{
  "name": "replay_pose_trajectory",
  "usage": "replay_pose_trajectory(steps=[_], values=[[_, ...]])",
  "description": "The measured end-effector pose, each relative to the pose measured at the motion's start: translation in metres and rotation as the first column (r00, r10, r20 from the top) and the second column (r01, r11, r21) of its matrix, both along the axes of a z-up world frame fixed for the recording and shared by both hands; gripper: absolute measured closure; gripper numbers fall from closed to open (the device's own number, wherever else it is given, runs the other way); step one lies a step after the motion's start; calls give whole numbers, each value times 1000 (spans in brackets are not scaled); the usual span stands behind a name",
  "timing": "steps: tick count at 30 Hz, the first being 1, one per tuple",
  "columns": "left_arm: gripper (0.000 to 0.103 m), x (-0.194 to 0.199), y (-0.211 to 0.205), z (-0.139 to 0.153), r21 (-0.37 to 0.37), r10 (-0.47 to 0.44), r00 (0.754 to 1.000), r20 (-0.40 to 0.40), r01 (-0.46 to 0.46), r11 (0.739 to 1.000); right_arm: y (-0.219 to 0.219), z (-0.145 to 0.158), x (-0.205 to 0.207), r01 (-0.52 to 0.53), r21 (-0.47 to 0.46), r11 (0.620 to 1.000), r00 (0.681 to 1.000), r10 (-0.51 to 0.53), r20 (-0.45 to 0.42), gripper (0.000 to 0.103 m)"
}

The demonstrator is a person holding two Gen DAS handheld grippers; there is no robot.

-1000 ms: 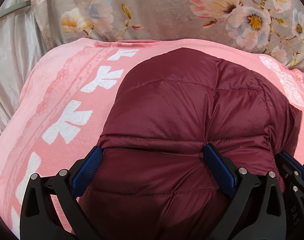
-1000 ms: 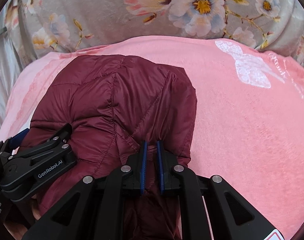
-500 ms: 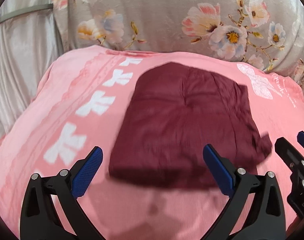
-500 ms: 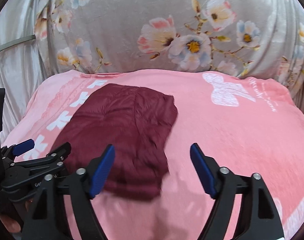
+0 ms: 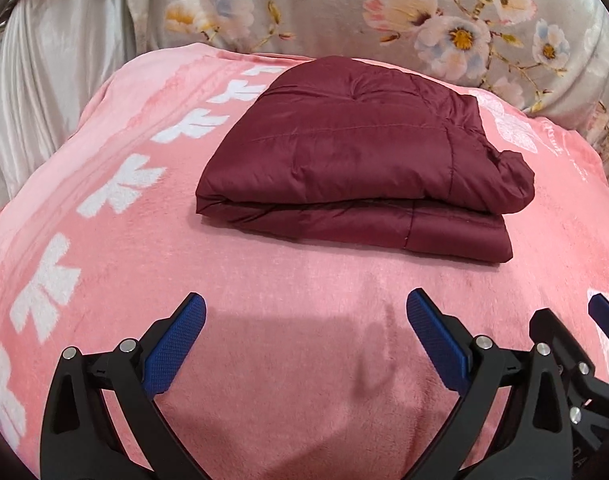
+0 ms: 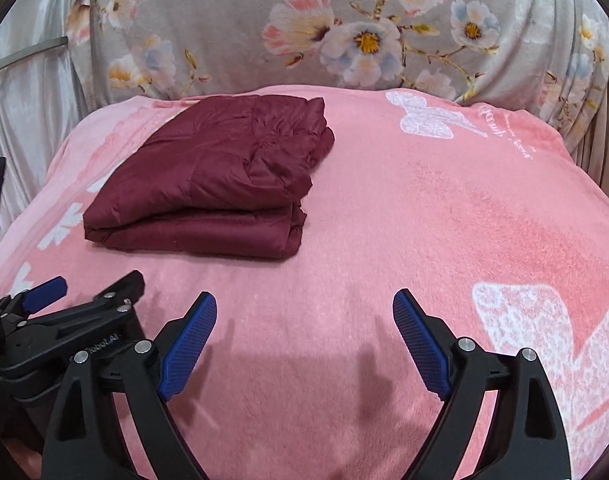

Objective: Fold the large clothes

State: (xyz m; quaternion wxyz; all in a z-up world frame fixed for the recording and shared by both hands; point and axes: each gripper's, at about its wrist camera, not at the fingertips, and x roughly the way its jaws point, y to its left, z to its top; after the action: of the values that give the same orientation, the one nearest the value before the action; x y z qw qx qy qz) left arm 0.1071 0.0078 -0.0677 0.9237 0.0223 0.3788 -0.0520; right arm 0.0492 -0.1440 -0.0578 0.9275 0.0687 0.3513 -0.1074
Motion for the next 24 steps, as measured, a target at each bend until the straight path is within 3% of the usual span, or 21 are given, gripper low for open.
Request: replay_pose_trajectory(steps=[10, 24], values=[[5, -1, -8, -4, 53, -4, 1000, -2, 4, 999, -4, -5, -1, 18, 14, 1000, 1000, -18, -12, 16], [5, -1, -8, -4, 57, 1, 1000, 0, -1, 998, -6, -5, -1, 14, 1, 1000, 1000, -14, -13, 16]])
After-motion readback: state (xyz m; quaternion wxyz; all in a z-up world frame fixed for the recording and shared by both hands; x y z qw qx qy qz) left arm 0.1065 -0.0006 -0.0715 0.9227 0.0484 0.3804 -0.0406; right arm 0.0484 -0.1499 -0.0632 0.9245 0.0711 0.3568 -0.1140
